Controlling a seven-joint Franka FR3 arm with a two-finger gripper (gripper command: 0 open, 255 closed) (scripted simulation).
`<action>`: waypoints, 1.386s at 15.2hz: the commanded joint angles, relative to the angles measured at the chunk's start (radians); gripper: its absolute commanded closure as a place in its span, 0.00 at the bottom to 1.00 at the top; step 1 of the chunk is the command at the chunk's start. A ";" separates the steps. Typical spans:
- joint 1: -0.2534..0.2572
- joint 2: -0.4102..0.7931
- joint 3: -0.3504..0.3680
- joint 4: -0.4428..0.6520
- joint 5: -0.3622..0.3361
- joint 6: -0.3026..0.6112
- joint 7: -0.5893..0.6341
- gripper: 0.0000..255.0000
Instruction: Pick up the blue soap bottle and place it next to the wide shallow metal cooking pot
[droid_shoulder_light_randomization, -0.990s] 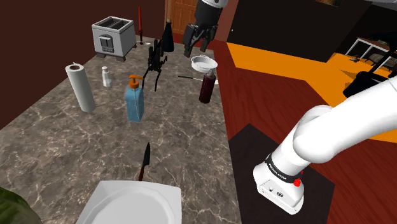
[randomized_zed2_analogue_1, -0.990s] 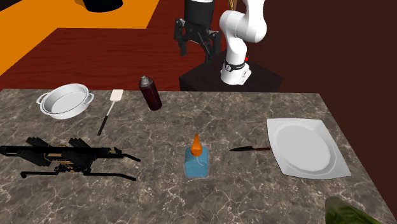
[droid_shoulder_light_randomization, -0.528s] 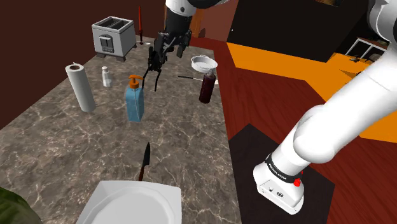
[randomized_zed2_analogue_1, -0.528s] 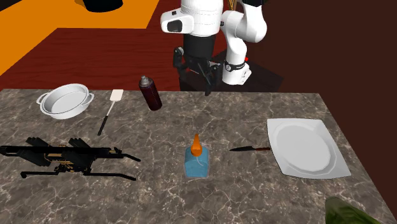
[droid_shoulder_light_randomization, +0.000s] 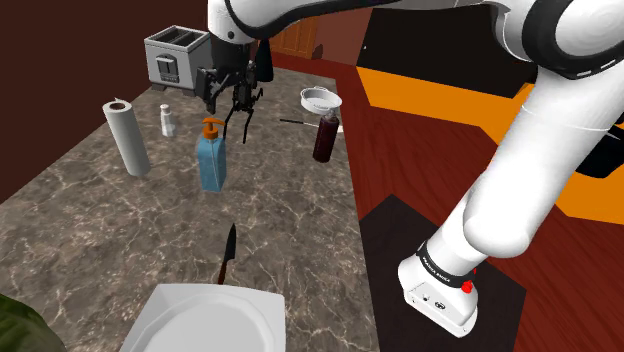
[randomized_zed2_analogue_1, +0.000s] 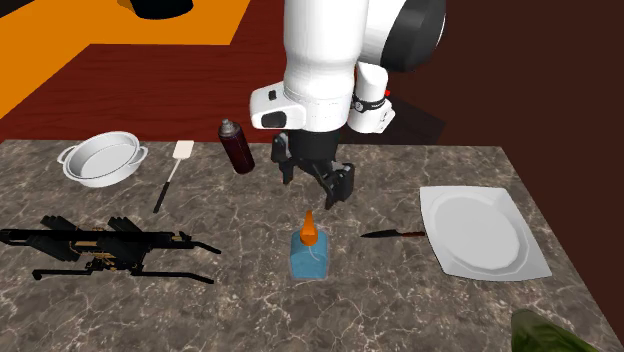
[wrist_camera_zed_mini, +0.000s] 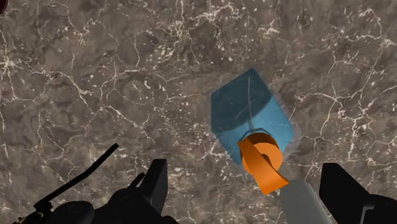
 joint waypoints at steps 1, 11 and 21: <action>0.023 0.086 0.006 0.078 -0.034 -0.004 0.033 0.00; 0.048 0.190 -0.003 0.096 -0.077 0.072 0.065 0.00; 0.048 0.190 -0.003 0.096 -0.077 0.072 0.065 1.00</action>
